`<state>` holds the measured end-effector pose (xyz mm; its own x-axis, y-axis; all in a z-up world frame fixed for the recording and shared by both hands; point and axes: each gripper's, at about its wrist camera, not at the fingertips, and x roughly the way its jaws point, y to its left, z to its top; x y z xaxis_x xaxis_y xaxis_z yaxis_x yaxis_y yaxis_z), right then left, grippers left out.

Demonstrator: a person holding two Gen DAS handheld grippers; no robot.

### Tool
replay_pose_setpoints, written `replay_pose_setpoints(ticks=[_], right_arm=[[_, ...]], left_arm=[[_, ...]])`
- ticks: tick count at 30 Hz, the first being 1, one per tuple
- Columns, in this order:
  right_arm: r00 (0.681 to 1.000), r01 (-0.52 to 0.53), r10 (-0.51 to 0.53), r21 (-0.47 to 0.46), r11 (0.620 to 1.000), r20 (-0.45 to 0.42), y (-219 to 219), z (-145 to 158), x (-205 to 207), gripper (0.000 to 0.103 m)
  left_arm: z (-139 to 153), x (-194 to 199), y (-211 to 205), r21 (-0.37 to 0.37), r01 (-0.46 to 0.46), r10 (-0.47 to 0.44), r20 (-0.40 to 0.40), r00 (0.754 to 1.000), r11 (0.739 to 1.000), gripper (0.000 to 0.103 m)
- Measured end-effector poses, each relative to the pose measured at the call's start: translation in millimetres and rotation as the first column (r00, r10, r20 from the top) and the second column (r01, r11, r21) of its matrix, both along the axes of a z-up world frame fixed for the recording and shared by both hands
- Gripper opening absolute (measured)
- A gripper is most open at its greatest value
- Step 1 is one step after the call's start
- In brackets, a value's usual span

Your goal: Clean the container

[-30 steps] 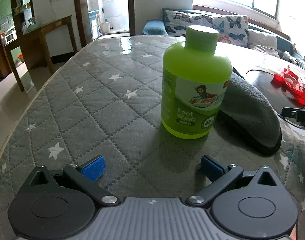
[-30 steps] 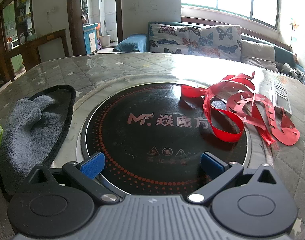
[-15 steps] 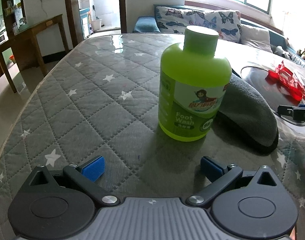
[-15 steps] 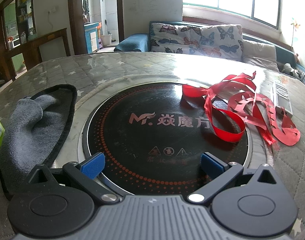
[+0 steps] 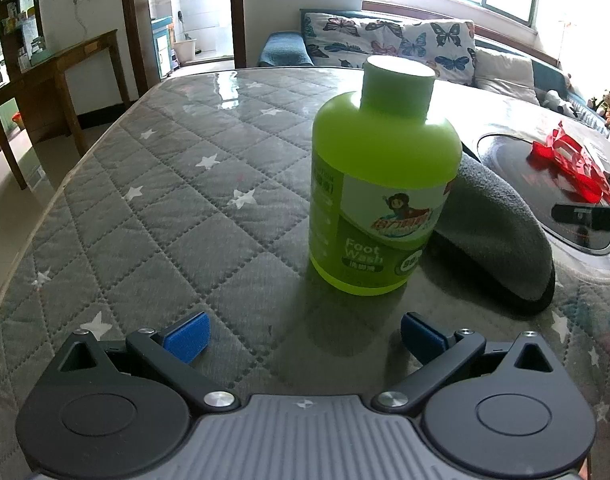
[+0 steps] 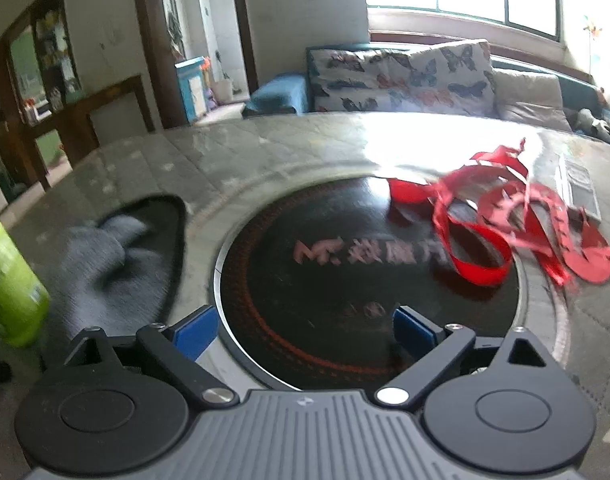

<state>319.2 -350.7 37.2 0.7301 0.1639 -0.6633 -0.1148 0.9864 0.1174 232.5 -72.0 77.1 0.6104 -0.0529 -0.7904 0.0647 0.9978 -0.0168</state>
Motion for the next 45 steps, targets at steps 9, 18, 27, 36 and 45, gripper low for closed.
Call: replay_pose_setpoints(ticks=[9, 18, 27, 36, 45], right_arm=[[0.995, -0.080, 0.074, 0.110, 0.991, 0.061, 26, 40, 4, 0.096], [0.989, -0.144, 0.148, 0.175, 0.974, -0.007, 64, 46, 31, 0.092], [0.975, -0.179, 0.202, 0.220, 0.959, -0.088, 91, 25, 53, 0.085], [0.959, -0.203, 0.241, 0.232, 0.951, -0.149, 117, 6, 66, 0.070], [0.959, -0.204, 0.244, 0.244, 0.948, -0.144, 112, 9, 62, 0.032]], left_arm=[[-7, 92, -16, -0.004, -0.007, 0.007, 0.004, 1.000, 1.000, 0.103], [-16, 182, -28, -0.018, -0.016, 0.016, 0.003, 1.000, 1.000, 0.103], [-23, 297, -40, -0.031, -0.024, 0.024, -0.001, 1.000, 0.999, 0.103], [-21, 393, -36, -0.030, -0.024, 0.024, 0.015, 1.000, 0.999, 0.103], [-26, 380, -59, -0.016, 0.031, -0.030, 0.044, 0.999, 0.999, 0.103]])
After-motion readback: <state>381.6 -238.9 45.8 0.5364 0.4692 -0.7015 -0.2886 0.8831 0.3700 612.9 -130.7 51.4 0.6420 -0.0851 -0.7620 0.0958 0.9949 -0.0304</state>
